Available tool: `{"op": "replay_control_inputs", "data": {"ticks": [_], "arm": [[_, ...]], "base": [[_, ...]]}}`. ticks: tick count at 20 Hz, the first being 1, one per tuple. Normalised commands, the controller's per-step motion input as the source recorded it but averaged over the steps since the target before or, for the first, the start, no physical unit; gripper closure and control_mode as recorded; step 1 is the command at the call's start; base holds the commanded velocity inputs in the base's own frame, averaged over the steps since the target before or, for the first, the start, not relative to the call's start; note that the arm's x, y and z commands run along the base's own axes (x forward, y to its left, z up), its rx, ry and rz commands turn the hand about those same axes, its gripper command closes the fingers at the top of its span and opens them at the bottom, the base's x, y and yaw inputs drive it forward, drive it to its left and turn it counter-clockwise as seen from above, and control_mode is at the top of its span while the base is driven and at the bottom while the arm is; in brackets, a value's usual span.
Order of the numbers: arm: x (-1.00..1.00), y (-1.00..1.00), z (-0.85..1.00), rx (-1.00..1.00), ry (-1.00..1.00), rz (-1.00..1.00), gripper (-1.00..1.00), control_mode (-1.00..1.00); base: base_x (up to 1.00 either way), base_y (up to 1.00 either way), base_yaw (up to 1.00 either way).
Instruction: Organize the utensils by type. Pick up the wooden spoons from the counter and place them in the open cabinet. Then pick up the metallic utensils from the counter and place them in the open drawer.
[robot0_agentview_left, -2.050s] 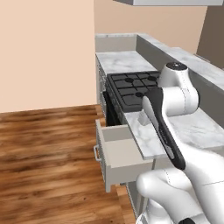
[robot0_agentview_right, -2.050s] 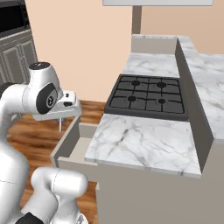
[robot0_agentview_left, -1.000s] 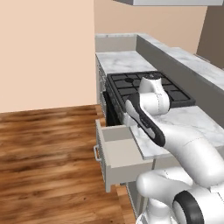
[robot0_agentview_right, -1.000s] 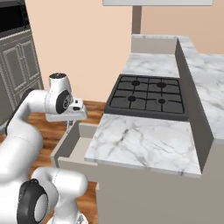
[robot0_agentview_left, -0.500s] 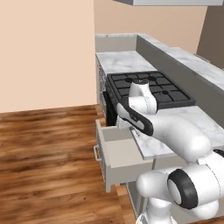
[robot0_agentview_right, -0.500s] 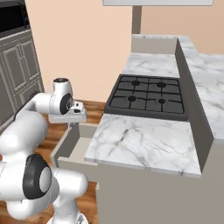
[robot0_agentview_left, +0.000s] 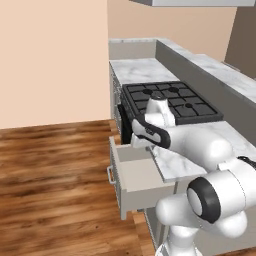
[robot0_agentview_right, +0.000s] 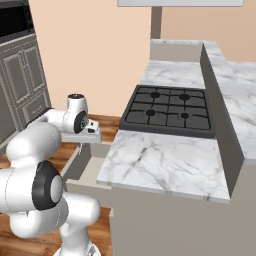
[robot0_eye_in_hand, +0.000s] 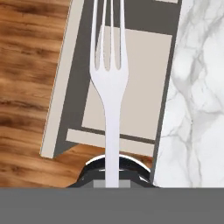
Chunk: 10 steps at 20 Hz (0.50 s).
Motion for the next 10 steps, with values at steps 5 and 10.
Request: {"op": "replay_control_inputs", "data": {"ticks": [5,10], "arm": [[0.06,0.06,-0.42,0.02,0.00,-0.10,1.00,-1.00],[0.19,0.12,-0.45,0.00,0.00,-0.11,1.00,-1.00]], "base": [[0.00,0.00,0.00],[0.00,0.00,0.00]]}}
